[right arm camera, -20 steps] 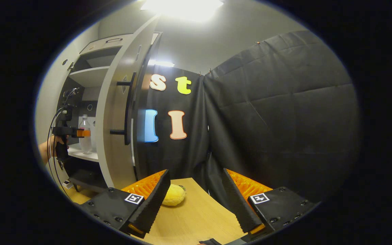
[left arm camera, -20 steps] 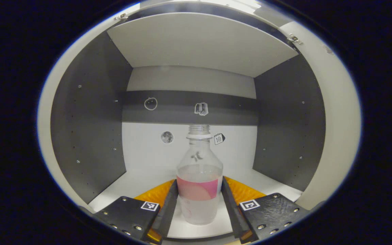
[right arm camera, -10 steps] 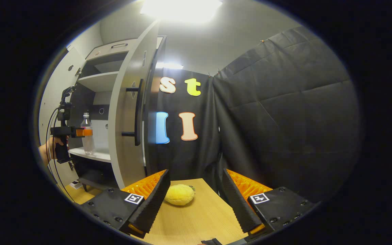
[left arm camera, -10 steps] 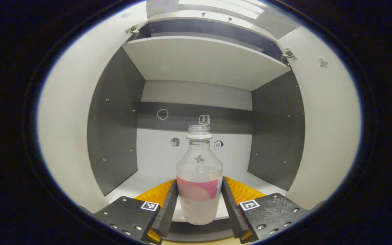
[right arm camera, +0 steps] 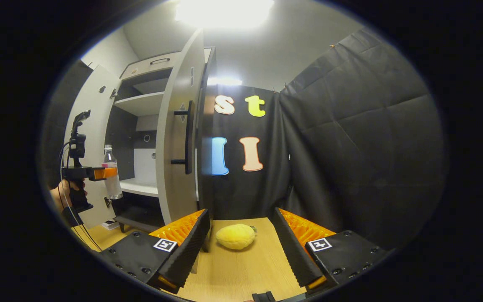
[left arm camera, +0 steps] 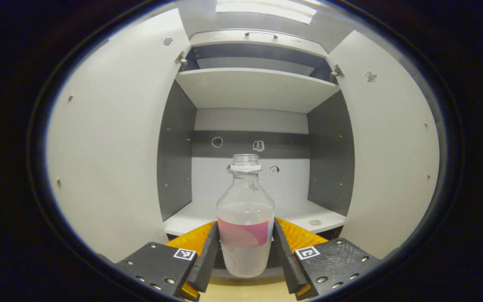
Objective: Grasp the bottle in the cabinet with the left hand and place it on the coaster, then close the right door with the right hand and the left door with the left hand.
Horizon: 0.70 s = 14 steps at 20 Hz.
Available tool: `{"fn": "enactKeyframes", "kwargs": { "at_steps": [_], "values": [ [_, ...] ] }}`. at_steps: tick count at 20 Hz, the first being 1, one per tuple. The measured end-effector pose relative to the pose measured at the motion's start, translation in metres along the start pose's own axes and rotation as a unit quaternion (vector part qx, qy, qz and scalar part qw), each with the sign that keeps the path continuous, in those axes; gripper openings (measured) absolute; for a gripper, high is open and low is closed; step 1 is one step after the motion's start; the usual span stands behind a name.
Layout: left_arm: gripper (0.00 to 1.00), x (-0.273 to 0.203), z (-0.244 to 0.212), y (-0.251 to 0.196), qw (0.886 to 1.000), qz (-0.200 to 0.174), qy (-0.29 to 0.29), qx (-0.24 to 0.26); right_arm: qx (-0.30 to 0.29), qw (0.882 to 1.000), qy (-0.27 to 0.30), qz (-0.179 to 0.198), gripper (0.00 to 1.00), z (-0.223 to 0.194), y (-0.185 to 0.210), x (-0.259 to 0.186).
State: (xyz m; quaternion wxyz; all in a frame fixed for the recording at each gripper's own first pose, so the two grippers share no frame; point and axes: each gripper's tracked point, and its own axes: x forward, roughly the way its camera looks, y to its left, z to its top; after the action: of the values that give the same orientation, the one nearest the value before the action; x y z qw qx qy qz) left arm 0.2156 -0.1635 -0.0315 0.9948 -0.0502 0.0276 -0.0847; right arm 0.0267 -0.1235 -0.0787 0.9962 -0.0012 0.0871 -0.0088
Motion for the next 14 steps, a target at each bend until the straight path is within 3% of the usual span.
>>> {"fn": "enactKeyframes", "kwargs": {
  "at_steps": [14],
  "values": [
    [0.7, -0.101, -0.094, -0.001, 0.999, 0.02, 0.035, -0.028, -0.009, 0.998, 0.006, 0.062, 0.97, -0.006, 0.014, -0.028]
  ]
}}
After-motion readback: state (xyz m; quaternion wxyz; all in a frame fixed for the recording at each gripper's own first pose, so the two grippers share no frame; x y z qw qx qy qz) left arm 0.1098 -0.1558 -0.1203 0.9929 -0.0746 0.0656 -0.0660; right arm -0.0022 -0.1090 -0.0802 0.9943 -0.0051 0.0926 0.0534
